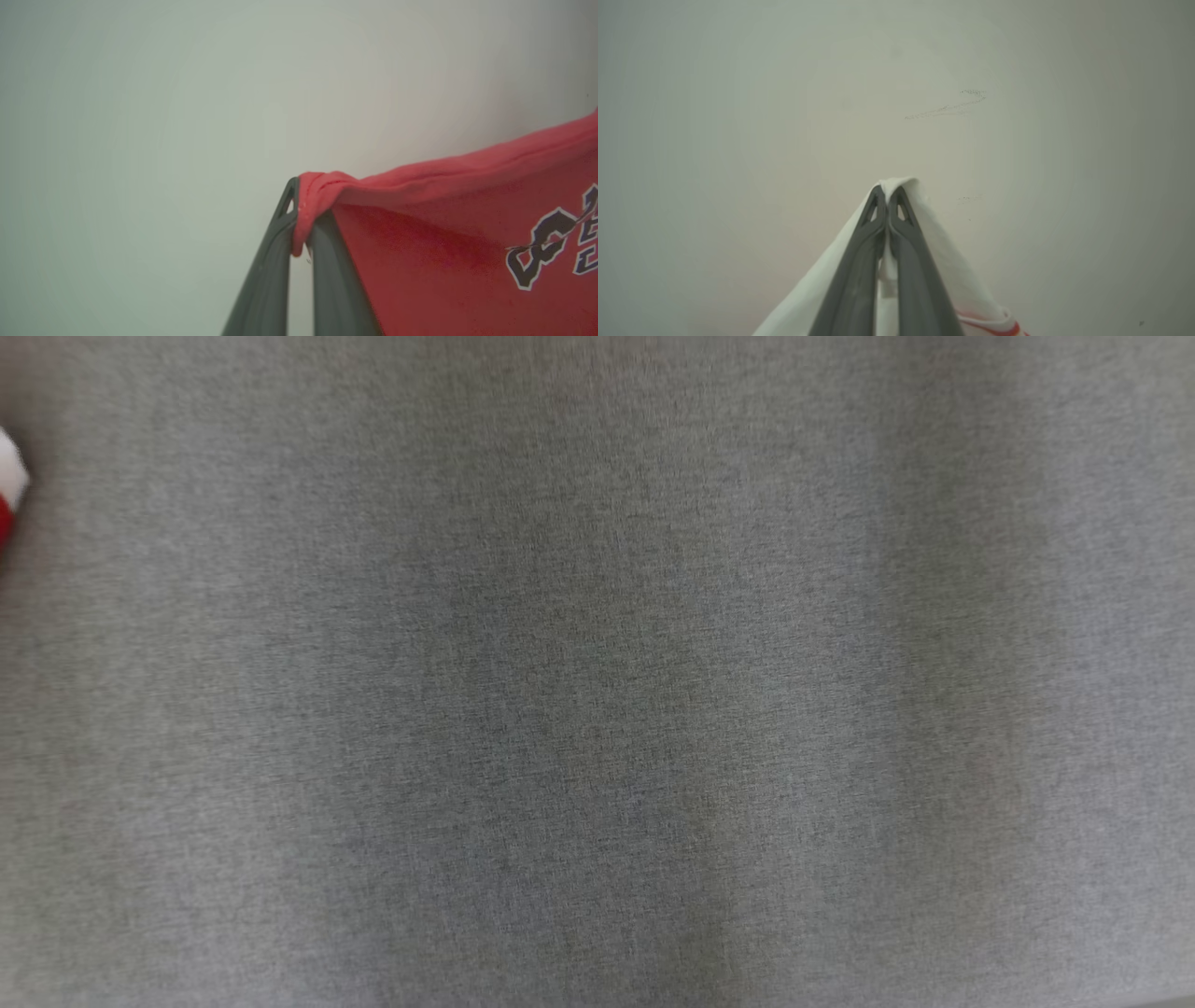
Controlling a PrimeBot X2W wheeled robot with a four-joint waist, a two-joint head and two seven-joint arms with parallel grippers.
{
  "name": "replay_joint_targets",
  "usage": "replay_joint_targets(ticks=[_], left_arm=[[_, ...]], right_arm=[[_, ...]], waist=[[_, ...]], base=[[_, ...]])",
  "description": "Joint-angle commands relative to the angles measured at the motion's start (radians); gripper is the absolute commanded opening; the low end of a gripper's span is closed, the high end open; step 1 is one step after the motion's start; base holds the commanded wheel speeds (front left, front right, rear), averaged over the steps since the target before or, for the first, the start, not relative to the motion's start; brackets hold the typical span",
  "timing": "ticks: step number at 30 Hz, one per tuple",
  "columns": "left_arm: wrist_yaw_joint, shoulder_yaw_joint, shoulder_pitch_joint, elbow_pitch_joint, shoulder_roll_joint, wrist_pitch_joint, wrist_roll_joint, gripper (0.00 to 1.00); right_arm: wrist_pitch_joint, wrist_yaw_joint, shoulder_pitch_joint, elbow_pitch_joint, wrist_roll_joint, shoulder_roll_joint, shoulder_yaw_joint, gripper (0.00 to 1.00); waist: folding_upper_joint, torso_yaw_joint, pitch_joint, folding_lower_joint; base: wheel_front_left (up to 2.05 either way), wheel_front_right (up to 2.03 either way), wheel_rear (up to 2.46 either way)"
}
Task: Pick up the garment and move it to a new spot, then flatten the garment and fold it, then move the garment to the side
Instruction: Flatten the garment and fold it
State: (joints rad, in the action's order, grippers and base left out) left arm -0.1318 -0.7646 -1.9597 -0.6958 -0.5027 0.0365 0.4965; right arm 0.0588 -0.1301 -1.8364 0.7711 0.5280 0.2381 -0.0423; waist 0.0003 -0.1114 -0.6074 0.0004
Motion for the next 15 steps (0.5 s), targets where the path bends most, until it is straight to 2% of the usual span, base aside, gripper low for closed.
replay_joint_targets(ticks=[1,7,15], left_arm=[[0.003,0.002,-0.037,-0.023,-0.001,-0.009,0.016,0.0],[0.003,-0.067,-0.166,-0.131,0.017,-0.028,0.044,0.0],[0.003,-0.105,-0.215,-0.232,0.05,-0.078,0.094,0.0]], right_arm=[[0.012,-0.001,-0.036,0.017,-0.02,0.002,0.003,0.0],[0.033,-0.001,-0.179,0.153,-0.09,0.002,0.007,0.0],[0.077,-0.001,-0.263,0.283,-0.129,-0.011,0.006,0.0]], waist=[[-0.0003,-0.011,-0.041,-0.0004],[-0.0003,-0.014,-0.063,-0.0004],[-0.0003,-0.014,-0.086,-0.0004]], base=[[0.0,0.0,0.0],[0.0,0.0,0.0],[0.0,0.0,0.0]])
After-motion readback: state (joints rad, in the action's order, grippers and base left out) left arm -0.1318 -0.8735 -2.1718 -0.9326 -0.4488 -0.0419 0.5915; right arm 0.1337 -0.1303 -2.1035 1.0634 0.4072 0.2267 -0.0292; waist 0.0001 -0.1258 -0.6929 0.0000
